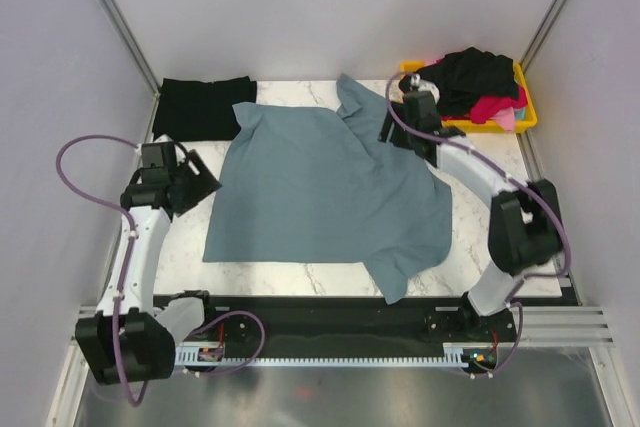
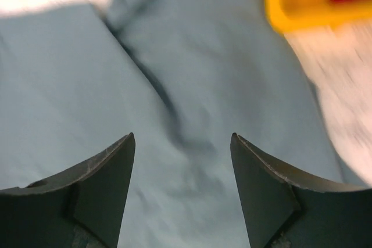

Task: Fold and stack the t-shirts
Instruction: Flatten the tshirt out

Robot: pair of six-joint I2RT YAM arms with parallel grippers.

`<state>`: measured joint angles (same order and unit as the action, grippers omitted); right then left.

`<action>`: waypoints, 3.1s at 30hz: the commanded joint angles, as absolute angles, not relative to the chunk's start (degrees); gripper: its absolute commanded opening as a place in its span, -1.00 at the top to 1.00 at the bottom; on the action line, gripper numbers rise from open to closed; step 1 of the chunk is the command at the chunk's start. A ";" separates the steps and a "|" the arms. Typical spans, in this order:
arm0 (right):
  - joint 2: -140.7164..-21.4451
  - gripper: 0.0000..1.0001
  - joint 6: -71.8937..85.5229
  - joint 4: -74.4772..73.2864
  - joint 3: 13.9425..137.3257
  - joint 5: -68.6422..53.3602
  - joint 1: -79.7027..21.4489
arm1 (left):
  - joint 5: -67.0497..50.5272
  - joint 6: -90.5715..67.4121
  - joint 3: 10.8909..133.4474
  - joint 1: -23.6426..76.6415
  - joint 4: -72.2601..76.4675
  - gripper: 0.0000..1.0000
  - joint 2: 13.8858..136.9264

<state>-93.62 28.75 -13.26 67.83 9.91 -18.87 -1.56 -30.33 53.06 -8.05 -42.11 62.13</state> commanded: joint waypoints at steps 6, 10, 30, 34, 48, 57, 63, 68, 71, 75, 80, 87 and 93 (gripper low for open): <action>-127.76 -0.47 28.48 -18.27 114.09 2.65 -19.25 | -6.32 -25.23 49.75 1.73 -43.51 -0.58 51.61; -141.06 -0.46 28.56 -22.06 131.20 3.16 -19.34 | -5.98 -24.96 48.51 4.92 -41.13 -0.57 51.41; -151.17 -0.23 28.21 -19.60 138.25 6.15 -19.60 | -6.59 -24.43 49.13 5.80 -41.75 -0.53 52.21; -151.17 -0.20 28.30 -19.42 137.99 6.59 -19.69 | -6.59 -24.43 49.04 5.80 -41.92 -0.53 52.12; -151.87 0.10 28.83 -19.42 137.20 6.94 -20.21 | -6.59 -24.43 49.04 5.80 -41.75 -0.53 52.21; -152.67 0.85 28.65 -19.51 136.76 6.59 -20.21 | -6.59 -24.43 49.04 5.80 -41.84 -0.52 52.12; -152.58 1.00 28.21 -19.16 135.79 7.73 -20.21 | -6.42 -24.43 49.04 5.80 -41.75 -0.52 52.29; -150.12 1.00 28.30 -16.53 133.69 4.94 -20.65 | -6.50 -24.43 49.13 5.80 -41.66 -0.52 52.38; -148.36 1.00 28.04 -12.59 132.89 1.42 -22.31 | -6.50 -24.43 49.22 5.80 -41.66 -0.52 52.47; -148.44 1.00 30.05 -4.68 133.59 -4.99 -24.87 | -6.50 -24.43 49.22 5.80 -41.66 -0.52 52.56; -153.18 1.00 32.69 4.11 137.80 -5.63 -27.24 | -6.33 -24.43 49.13 5.71 -41.66 -0.52 52.82; -153.21 -0.67 35.68 8.26 133.77 -4.04 -25.49 | -6.15 -24.35 49.04 5.80 -41.66 -0.52 53.00; -141.79 -0.67 32.26 8.79 118.93 2.46 -20.92 | -6.50 -24.35 49.04 5.80 -41.66 -0.52 53.17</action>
<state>-150.52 34.00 7.18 121.71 -1.65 -24.32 -6.11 -26.61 48.77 5.61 -42.83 53.15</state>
